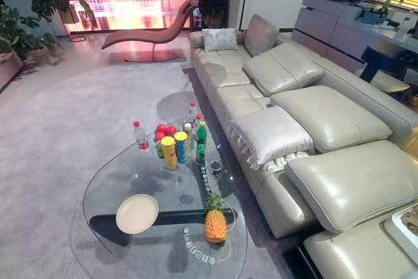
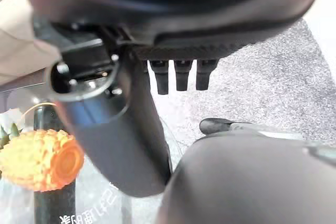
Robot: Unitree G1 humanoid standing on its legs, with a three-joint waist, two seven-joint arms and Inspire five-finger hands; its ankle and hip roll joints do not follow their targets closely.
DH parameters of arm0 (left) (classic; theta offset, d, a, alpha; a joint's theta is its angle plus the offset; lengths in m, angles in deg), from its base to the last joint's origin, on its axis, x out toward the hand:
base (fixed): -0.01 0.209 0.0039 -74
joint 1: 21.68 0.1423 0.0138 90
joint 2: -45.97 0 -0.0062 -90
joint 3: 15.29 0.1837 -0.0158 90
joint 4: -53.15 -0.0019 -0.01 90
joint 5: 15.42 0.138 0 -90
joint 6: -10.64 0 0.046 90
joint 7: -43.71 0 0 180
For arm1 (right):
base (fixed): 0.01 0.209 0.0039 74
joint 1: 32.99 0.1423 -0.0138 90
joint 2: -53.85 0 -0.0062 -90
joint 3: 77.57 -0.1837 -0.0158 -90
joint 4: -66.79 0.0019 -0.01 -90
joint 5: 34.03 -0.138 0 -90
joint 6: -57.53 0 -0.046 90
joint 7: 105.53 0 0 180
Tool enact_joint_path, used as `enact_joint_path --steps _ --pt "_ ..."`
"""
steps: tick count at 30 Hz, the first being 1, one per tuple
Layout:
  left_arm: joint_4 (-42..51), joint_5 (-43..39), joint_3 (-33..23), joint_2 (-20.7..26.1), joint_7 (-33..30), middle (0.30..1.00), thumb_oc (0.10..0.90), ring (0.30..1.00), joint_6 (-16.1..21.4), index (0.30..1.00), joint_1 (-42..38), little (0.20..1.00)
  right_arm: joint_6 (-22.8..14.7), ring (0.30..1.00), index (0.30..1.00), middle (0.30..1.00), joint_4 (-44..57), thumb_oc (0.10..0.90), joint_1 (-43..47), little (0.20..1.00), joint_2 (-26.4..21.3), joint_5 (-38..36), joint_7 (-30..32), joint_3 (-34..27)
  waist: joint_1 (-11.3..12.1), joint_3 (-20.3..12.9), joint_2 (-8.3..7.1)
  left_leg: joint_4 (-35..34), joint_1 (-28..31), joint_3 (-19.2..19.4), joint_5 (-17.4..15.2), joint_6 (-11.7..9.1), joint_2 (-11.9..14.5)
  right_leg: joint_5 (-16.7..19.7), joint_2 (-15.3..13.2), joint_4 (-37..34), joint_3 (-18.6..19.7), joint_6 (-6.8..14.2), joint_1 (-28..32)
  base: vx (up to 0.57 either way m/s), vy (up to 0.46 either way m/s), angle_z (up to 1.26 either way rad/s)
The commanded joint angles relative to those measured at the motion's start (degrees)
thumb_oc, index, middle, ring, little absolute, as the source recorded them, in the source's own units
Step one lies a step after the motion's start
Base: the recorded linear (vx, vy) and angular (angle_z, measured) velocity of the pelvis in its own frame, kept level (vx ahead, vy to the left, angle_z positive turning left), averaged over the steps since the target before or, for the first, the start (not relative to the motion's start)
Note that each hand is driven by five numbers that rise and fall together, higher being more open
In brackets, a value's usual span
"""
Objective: Pick up the fruit to the plate
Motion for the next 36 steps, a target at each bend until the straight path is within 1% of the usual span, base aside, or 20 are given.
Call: enact_joint_path --steps 1,4,9,14,17,19,21,26,31,33,34,35,36 --pt "-4.76 -0.01 0.65 -2.51 0.82 0.900 0.800 0.900 -1.04 0.900 -3.07 0.900 -0.44 0.900 0.900 0.900 -2.80 0.800 1.47 0.900 1.37 0.92 0.67 0.80 1.76 2.20 -0.56 -0.02 1.84 -1.13 -4.24 1.73 -1.87 5.90 -2.89 0.25 -4.08 2.78 -2.90 -0.11 -0.018 -1.15" --pt "-4.87 0.96 0.50 -2.37 1.44 0.900 0.800 0.900 0.36 0.900 -2.91 0.900 -0.51 0.900 0.900 0.900 -3.07 0.800 1.55 0.900 1.44 0.75 0.60 0.91 1.73 2.33 -0.71 -0.02 1.81 -0.87 -4.31 1.72 -1.69 5.85 -2.83 0.25 -4.18 2.72 -2.87 0.00 0.000 0.00" --pt "-4.50 1.27 1.11 -2.43 1.29 0.900 0.800 0.900 0.35 0.900 -2.87 0.900 -0.36 0.900 0.900 0.900 -3.30 0.800 1.75 0.900 1.46 0.83 0.76 0.76 1.73 2.51 -0.59 -0.02 1.73 -0.90 -4.24 1.60 -1.48 5.80 -2.71 0.25 -4.26 2.68 -2.85 0.00 0.000 0.00" --pt "-4.66 0.86 1.30 -2.45 1.24 0.900 0.800 0.900 -0.46 0.900 -3.29 0.900 -0.06 0.900 0.900 0.900 -3.35 0.800 2.02 0.900 1.44 1.19 1.69 1.03 1.84 3.01 -0.61 -0.02 1.46 -0.87 -3.95 1.56 -1.36 5.93 -2.79 0.25 -4.39 2.63 -3.06 0.00 0.000 0.00" --pt "-4.70 1.02 1.29 -2.39 1.09 0.900 0.800 0.900 -0.66 0.900 -3.30 0.900 -0.75 0.900 0.900 0.900 -3.29 0.800 2.01 0.900 1.36 1.68 3.87 1.03 1.90 3.37 -0.62 -0.02 1.35 -0.99 -3.90 1.64 -1.45 6.01 -2.82 0.25 -4.37 2.64 -3.22 0.00 0.000 0.00" --pt "-4.89 0.64 1.56 -2.43 0.92 0.900 0.800 0.900 -0.52 0.900 -3.06 0.900 -1.29 0.900 0.900 0.900 -2.84 0.800 1.85 0.900 1.13 1.34 7.23 0.79 1.77 3.67 -0.51 -0.02 1.36 -0.96 -3.82 1.64 -1.44 6.15 -2.83 0.25 -4.31 2.67 -3.37 0.05 0.020 0.00" --pt "-5.04 0.64 1.51 -2.49 0.95 0.900 0.800 0.900 -0.29 0.900 -2.80 0.900 -1.21 0.900 0.900 0.900 -2.49 0.800 1.87 0.900 1.01 1.33 8.75 0.40 1.70 3.90 -0.38 -0.02 1.32 -0.95 -3.75 1.62 -1.43 6.18 -2.90 0.25 -4.33 2.71 -3.50 0.04 0.030 0.00" --pt "-5.65 1.25 0.46 -2.02 1.32 0.900 0.800 0.900 -0.21 0.900 -2.03 0.900 -2.86 0.900 0.900 0.900 -2.84 0.800 2.04 0.900 0.50 0.88 13.60 -1.28 1.67 4.15 -0.24 -0.02 1.13 -0.45 -3.76 1.49 -1.28 6.22 -3.05 0.25 -4.26 2.92 -3.91 0.06 0.021 0.01" --pt "-5.18 0.14 -0.07 -0.52 2.37 0.900 0.800 0.900 -0.56 0.900 -2.78 0.900 -5.26 0.900 0.900 0.900 -1.07 0.800 3.24 0.900 -1.21 -2.16 17.29 -3.32 1.58 5.63 -0.30 -0.02 -0.21 0.32 -3.28 1.59 -1.03 6.52 -2.85 0.25 -4.45 2.87 -5.10 0.01 0.001 -0.01" --pt "-4.70 0.42 0.03 -0.02 2.58 0.900 0.800 0.900 -0.67 0.900 -3.14 0.900 -6.44 0.900 0.900 0.900 0.08 0.800 3.99 0.900 -1.72 -3.93 18.48 -3.99 1.73 6.44 -0.36 -0.02 -0.71 0.41 -3.04 1.75 -0.95 6.38 -2.69 0.80 -4.54 2.73 -5.74 0.00 0.000 0.00" --pt "-4.38 0.67 0.19 0.42 2.80 0.900 0.800 0.900 -0.67 0.900 -3.52 0.900 -7.39 0.900 0.900 0.900 1.15 0.800 4.61 0.900 -2.13 -5.32 19.13 -4.37 1.83 7.10 -0.43 -0.02 -1.12 0.47 -2.73 1.89 -0.89 6.12 -2.50 1.70 -4.53 2.57 -6.54 -0.03 -0.041 0.00" --pt "-4.54 1.32 -0.04 1.21 3.29 0.900 0.800 0.900 -0.09 0.900 -4.33 0.900 -9.61 0.900 0.900 0.900 2.04 0.800 5.37 0.900 -2.68 -6.37 19.68 -4.82 1.85 8.05 -0.79 0.67 -2.13 0.67 -2.58 2.14 -0.88 5.45 -2.25 3.39 -4.23 2.21 -7.97 -0.03 -0.043 0.00" --pt "-4.66 1.32 -0.06 1.31 3.34 0.900 0.800 0.900 0.04 0.900 -4.54 0.900 -9.89 0.900 0.900 0.900 2.02 0.800 5.49 0.900 -2.74 -6.45 19.62 -4.88 1.86 8.22 -0.87 0.84 -2.36 0.70 -2.56 2.17 -0.88 5.40 -2.25 3.63 -4.21 2.18 -8.22 -0.09 -0.077 0.00"
